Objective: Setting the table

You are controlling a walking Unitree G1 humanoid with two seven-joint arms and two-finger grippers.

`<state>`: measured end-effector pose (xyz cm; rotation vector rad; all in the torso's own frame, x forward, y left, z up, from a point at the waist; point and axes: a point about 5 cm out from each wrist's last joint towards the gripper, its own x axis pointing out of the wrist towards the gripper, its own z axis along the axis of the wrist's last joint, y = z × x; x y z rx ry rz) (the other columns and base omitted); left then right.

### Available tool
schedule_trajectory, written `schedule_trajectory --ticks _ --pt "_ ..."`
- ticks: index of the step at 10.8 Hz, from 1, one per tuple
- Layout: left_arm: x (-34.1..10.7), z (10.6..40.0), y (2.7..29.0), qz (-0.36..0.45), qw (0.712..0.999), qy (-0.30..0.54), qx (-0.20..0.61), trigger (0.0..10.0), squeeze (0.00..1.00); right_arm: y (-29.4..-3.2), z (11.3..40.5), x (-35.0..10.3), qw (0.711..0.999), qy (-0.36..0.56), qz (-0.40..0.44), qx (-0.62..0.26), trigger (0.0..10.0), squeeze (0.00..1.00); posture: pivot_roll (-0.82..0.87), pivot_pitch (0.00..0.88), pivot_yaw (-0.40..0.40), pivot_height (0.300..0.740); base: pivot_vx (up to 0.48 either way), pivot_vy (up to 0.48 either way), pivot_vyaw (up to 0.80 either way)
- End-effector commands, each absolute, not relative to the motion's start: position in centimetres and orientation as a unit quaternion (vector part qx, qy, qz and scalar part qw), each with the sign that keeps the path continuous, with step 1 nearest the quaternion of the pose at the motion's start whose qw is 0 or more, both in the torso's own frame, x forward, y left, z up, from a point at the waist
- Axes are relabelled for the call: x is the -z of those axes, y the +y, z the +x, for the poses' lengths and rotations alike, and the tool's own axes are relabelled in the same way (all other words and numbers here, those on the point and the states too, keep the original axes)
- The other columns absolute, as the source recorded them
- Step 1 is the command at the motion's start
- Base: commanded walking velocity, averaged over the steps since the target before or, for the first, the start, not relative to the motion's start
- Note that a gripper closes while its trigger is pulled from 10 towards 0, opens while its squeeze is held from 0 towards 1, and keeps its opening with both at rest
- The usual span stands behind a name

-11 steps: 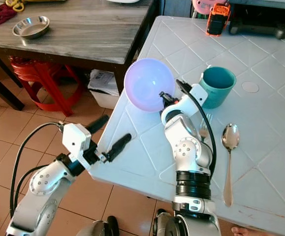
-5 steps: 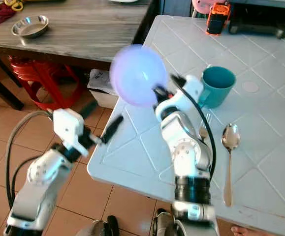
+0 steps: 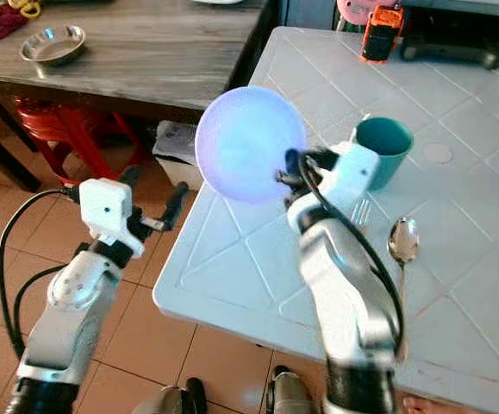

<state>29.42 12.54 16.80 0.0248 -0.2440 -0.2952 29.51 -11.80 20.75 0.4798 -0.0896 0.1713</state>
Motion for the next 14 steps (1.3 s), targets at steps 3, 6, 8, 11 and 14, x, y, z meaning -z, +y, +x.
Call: schedule_trajectory --ticks 3,6,8,11,14 --pt "-16.1 30.0 13.6 0.037 0.990 -0.106 0.080 10.0 0.00 -12.9 27.7 -21.0 0.983 -0.076 0.156 -0.063 10.0 0.00 -0.19 0.192 0.055 0.740 0.000 0.000 0.00" --pt "-16.1 30.2 13.7 0.044 0.991 -0.107 0.066 10.0 0.00 -14.3 27.1 -20.2 0.989 -0.072 0.126 -0.040 10.0 0.00 -0.19 0.184 0.060 0.740 0.000 0.000 0.00" --pt "-15.9 30.1 13.5 0.049 0.991 -0.104 0.067 10.0 0.00 -14.3 27.2 -20.1 0.989 -0.074 0.125 -0.034 10.0 0.00 -0.18 0.184 0.060 0.740 0.000 0.000 0.00" --pt "-15.7 30.0 13.2 0.060 0.991 -0.100 0.072 10.0 0.00 -14.2 27.4 -20.2 0.989 -0.074 0.127 -0.031 10.0 0.00 -0.18 0.191 0.063 0.740 0.000 0.000 0.00" --pt "-15.7 30.2 13.1 0.060 0.991 -0.097 0.077 10.0 0.00 -14.0 27.5 -20.0 0.988 -0.071 0.130 -0.031 10.0 0.00 -0.19 0.190 0.066 0.740 0.000 0.000 0.00"
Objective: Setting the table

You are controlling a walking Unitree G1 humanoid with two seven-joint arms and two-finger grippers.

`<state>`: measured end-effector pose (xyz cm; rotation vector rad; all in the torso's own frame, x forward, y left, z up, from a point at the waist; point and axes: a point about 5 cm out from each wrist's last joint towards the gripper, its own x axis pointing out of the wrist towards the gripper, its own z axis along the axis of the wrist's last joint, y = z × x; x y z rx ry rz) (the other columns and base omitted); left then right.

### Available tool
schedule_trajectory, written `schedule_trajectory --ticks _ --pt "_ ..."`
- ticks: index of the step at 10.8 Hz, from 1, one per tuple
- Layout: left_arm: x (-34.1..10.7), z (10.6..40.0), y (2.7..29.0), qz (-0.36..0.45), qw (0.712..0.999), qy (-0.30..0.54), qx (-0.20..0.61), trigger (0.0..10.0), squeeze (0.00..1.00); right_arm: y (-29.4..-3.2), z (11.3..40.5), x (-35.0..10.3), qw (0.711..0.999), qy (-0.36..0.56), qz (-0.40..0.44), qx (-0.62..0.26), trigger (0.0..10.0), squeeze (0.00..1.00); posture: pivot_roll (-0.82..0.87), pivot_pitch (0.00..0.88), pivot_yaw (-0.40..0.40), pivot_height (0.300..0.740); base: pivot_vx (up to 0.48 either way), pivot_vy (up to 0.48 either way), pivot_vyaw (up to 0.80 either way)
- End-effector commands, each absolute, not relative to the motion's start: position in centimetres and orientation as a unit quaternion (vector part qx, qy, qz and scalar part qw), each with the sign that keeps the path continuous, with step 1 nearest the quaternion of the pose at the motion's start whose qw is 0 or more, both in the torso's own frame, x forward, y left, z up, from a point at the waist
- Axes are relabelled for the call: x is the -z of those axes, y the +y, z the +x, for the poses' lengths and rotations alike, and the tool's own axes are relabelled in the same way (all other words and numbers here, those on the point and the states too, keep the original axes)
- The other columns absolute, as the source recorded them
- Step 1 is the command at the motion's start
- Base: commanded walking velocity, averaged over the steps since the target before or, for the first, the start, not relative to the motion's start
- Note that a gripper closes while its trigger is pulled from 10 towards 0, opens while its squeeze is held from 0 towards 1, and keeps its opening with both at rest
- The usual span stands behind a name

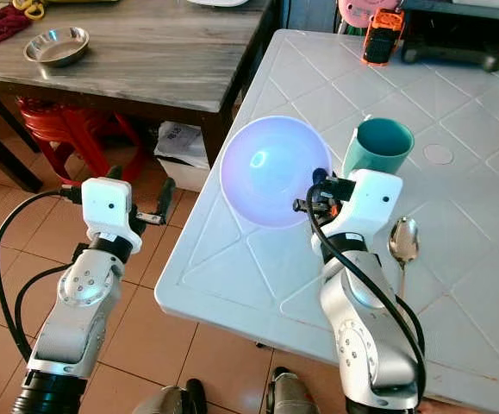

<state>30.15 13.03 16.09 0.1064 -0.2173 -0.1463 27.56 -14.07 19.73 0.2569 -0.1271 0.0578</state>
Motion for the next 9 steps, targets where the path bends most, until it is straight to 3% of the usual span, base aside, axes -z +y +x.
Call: schedule_trajectory --ticks 1,9 --pt "-15.62 30.22 13.03 0.059 0.991 -0.095 0.076 10.0 0.00 -13.98 27.50 -20.00 0.988 -0.071 0.131 -0.031 10.0 0.00 -0.19 0.190 0.065 0.740 -0.251 0.000 0.00" --pt "-15.67 30.23 12.78 0.059 0.990 -0.098 0.082 10.0 0.00 -13.95 27.85 -19.94 0.988 -0.069 0.137 -0.026 10.0 0.00 -0.19 0.187 0.065 0.740 -0.256 0.000 0.00"
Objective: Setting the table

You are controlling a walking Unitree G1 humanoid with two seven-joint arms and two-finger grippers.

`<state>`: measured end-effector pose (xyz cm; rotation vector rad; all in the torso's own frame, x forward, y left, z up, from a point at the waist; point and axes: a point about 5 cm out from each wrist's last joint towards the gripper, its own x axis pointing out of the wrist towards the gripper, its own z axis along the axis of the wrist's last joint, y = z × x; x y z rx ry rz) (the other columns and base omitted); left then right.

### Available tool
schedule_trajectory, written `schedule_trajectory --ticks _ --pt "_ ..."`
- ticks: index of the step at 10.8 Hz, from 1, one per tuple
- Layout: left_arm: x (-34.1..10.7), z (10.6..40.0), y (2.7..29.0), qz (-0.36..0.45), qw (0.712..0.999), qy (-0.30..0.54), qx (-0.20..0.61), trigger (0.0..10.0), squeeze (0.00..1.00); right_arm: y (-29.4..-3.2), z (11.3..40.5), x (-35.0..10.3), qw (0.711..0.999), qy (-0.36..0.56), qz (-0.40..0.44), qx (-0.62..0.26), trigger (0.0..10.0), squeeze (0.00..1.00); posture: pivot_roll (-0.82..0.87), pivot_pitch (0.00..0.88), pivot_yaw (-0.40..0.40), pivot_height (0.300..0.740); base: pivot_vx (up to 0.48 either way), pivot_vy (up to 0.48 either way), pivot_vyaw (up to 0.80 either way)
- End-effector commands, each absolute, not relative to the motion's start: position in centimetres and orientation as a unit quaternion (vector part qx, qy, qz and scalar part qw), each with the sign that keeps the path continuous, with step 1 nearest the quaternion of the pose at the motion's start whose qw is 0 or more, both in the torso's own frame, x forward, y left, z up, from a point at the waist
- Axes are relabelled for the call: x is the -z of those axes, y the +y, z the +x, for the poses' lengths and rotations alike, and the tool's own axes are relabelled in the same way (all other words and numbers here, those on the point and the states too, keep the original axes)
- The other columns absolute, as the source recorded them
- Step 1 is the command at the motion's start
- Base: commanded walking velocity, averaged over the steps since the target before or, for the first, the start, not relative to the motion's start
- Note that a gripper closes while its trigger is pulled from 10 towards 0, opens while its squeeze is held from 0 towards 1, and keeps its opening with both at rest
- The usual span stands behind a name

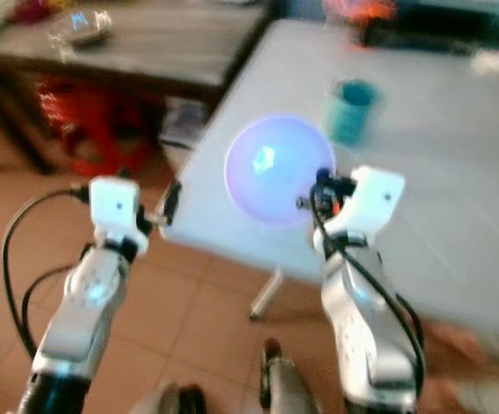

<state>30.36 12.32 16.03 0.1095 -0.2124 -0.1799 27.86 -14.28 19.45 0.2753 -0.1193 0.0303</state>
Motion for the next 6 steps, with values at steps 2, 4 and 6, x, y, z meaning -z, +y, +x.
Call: schedule_trajectory --ticks 2,4,6 --pt "-15.81 30.13 12.69 0.058 0.988 -0.108 0.098 10.0 0.00 -14.16 27.96 -19.90 0.988 -0.068 0.134 -0.019 10.0 0.00 -0.19 0.185 0.066 0.740 0.000 0.000 0.00" --pt "-15.67 30.12 12.71 0.046 0.988 -0.098 0.110 10.0 0.00 -14.65 28.12 -19.77 0.989 -0.067 0.132 -0.003 10.0 0.00 -0.19 0.184 0.068 0.740 0.000 0.000 0.00" --pt "-15.67 30.13 12.77 0.038 0.988 -0.097 0.112 10.0 0.00 -14.73 28.24 -19.72 0.989 -0.065 0.133 0.000 10.0 0.00 -0.19 0.185 0.070 0.740 0.000 0.000 0.00"
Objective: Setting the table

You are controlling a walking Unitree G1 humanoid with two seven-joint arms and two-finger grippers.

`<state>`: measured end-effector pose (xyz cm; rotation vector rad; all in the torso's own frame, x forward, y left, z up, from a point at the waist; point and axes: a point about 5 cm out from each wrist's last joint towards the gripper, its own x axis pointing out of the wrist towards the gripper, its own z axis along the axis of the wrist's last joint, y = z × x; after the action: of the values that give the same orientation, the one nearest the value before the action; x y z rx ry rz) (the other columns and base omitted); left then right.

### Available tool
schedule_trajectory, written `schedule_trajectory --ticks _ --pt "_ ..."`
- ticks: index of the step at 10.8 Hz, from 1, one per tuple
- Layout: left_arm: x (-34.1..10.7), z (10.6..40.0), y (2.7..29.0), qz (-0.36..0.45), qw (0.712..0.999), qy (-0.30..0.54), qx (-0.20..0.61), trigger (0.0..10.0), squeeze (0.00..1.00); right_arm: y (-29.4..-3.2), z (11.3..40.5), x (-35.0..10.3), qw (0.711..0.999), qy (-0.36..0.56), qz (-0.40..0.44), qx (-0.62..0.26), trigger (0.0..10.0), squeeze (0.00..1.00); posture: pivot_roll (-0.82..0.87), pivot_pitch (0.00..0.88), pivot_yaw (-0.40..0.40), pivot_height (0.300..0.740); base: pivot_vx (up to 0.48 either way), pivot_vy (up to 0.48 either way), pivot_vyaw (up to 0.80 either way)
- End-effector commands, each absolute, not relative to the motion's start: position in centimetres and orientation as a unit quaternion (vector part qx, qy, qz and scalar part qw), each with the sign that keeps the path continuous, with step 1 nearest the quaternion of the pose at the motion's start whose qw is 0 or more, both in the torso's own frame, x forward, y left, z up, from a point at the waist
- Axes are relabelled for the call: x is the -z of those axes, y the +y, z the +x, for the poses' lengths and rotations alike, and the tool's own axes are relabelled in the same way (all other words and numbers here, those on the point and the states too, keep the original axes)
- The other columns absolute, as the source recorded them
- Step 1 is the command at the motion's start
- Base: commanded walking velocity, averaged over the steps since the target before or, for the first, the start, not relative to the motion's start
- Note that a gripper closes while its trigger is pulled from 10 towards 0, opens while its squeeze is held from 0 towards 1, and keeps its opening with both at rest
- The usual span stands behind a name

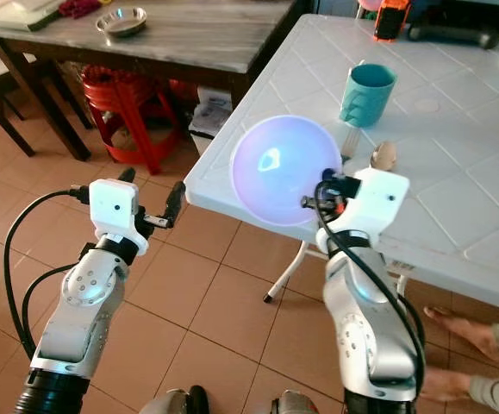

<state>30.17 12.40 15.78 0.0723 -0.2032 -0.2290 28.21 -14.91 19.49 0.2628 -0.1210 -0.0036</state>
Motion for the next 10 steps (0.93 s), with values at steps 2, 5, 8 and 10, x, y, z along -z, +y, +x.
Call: schedule_trajectory --ticks 2,5,8,10 --pt "-15.59 30.16 12.78 0.032 0.989 -0.090 0.114 10.0 0.00 -14.75 28.35 -19.68 0.989 -0.063 0.134 0.002 10.0 0.00 -0.19 0.187 0.069 0.740 0.000 0.000 -0.72" --pt "-15.56 30.11 12.69 0.032 0.989 -0.090 0.117 10.0 0.00 -14.79 28.49 -19.77 0.989 -0.064 0.133 0.001 10.0 0.00 -0.19 0.184 0.067 0.740 0.000 0.181 -0.77" --pt "-15.55 30.10 12.56 0.032 0.988 -0.089 0.121 10.0 0.00 -14.76 28.57 -19.78 0.989 -0.062 0.132 -0.001 10.0 0.00 -0.19 0.183 0.065 0.740 0.000 0.305 -0.80" --pt "-15.50 30.03 12.38 0.032 0.988 -0.089 0.123 10.0 0.00 -14.73 28.56 -19.75 0.989 -0.063 0.133 -0.002 10.0 0.00 -0.19 0.184 0.065 0.740 0.000 0.326 -0.65"
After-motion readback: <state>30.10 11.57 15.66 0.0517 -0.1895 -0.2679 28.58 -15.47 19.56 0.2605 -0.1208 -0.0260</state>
